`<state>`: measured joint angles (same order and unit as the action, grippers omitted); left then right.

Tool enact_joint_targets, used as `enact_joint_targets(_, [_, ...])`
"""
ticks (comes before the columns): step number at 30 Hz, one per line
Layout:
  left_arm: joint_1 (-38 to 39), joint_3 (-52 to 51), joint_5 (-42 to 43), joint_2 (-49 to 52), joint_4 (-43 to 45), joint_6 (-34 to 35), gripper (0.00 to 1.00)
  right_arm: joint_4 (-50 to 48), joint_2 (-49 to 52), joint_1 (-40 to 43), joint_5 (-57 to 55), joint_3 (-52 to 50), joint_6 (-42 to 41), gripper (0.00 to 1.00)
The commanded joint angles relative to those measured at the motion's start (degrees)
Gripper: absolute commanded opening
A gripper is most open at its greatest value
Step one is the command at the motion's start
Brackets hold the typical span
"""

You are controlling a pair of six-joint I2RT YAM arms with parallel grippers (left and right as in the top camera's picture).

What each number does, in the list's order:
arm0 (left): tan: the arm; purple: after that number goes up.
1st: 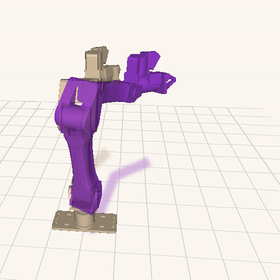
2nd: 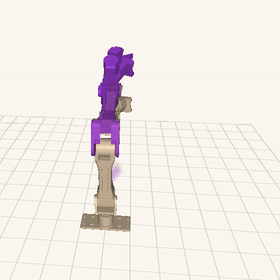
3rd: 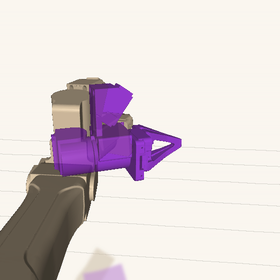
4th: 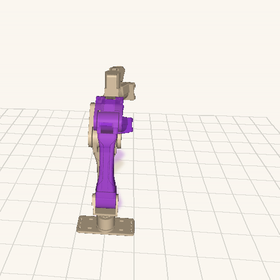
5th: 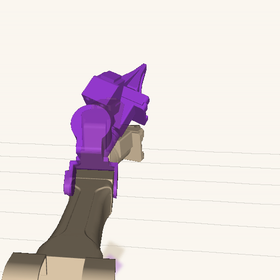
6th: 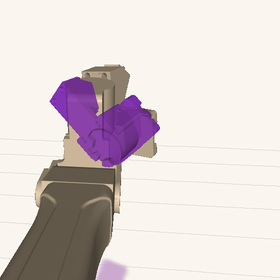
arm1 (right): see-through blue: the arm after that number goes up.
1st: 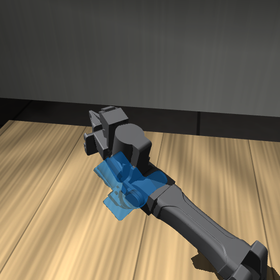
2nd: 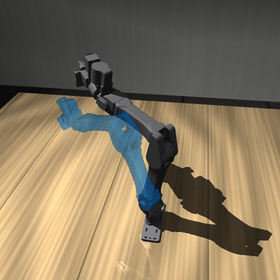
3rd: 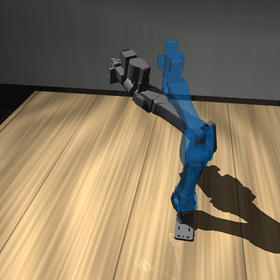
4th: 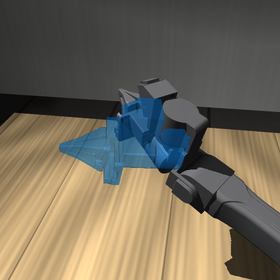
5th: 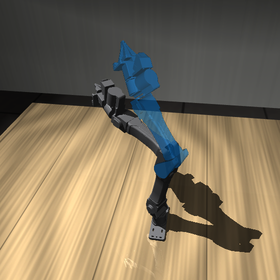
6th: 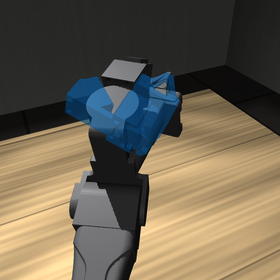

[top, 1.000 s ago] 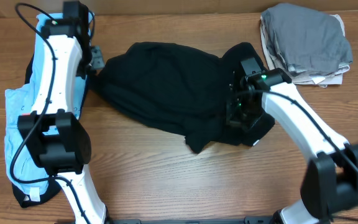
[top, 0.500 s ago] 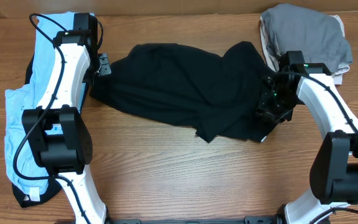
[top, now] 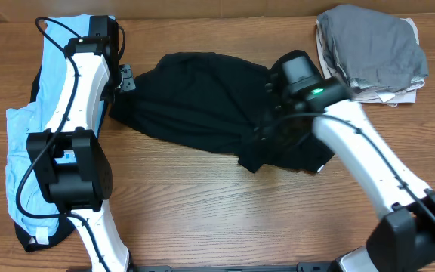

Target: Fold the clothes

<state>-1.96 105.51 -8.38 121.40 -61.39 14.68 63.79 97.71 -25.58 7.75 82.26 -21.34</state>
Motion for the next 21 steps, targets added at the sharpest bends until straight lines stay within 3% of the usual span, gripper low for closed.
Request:
enact_joint_targets(1, [0.17,-0.31,0.55,-0.55,0.26,0.63,0.04,-1.51,4.57,-3.93,-7.78,-0.85,-4.46,0.66])
enact_joint_targets(7, [0.17,-0.31,0.52,-0.55,0.33,0.61,0.04,-3.08,12.35,-6.27,-15.47,-0.83,-4.72,0.70])
enact_joint_targets(15, [0.17,-0.31,0.52,-0.55,0.33,0.61,0.04,-3.10,15.43,-6.12,-17.16,-0.83,-5.73,0.74])
enact_joint_targets(21, [0.17,-0.31,0.52,-0.55,0.35,0.61,0.04,-3.45,15.52,-6.12,-17.14,-0.87,-5.75,0.67])
